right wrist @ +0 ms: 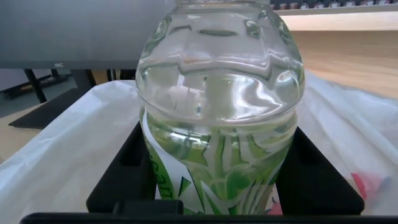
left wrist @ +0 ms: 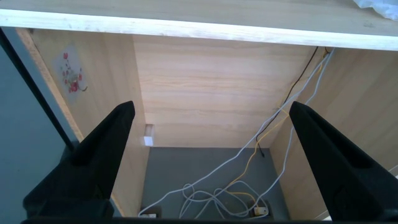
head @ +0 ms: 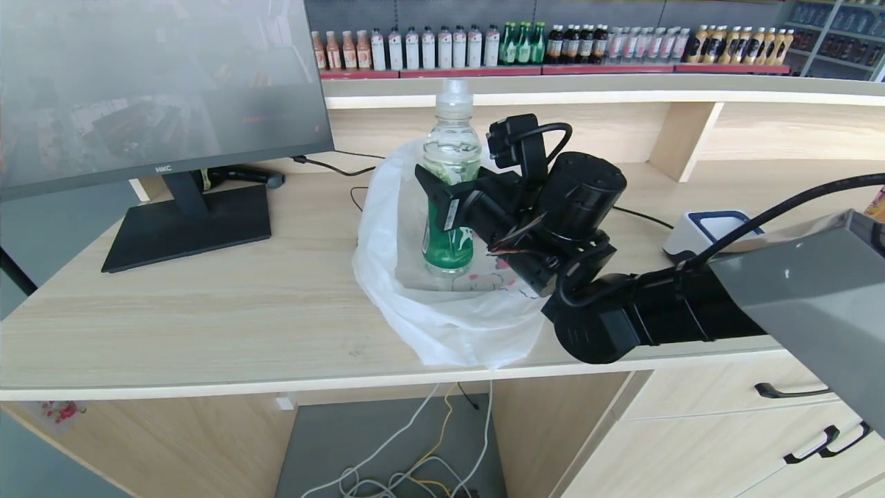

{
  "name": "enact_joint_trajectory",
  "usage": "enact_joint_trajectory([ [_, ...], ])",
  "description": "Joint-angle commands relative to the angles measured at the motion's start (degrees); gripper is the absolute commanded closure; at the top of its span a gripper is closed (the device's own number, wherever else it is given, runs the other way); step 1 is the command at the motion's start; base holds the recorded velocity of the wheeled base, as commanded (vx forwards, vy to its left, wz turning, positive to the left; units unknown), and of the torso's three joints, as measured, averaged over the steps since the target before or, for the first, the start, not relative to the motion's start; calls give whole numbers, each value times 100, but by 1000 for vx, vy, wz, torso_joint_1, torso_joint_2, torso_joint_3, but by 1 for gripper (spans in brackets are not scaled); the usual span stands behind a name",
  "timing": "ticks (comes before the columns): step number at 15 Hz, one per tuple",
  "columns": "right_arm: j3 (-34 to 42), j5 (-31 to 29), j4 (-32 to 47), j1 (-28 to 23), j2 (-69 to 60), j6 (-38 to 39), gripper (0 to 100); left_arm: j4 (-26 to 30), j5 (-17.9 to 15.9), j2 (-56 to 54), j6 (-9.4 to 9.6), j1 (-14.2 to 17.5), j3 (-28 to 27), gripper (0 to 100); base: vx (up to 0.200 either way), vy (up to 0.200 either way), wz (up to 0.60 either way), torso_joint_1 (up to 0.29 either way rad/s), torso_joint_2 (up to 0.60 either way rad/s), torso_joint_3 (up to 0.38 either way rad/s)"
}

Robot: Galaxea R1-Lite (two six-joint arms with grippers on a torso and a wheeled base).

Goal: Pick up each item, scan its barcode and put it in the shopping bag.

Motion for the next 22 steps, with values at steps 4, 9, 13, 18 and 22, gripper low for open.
enact_joint_trajectory([
  [4, 218, -74, -59, 25, 10, -4, 100, -1, 0, 1, -1, 4, 0, 0, 0, 0, 0, 0, 0, 0],
  [9, 262, -162, -67, 86, 54, 13, 100, -1, 0, 1, -1, 4, 0, 0, 0, 0, 0, 0, 0, 0],
  [13, 271, -206, -67, 104, 134, 22, 100, -1, 0, 1, -1, 4, 0, 0, 0, 0, 0, 0, 0, 0],
  [18, 254, -347, -67, 218, 125, 110, 100, -1, 0, 1, -1, 4, 0, 0, 0, 0, 0, 0, 0, 0],
  [22, 254, -347, -67, 209, 125, 119, 100, -1, 0, 1, -1, -5, 0, 0, 0, 0, 0, 0, 0, 0],
])
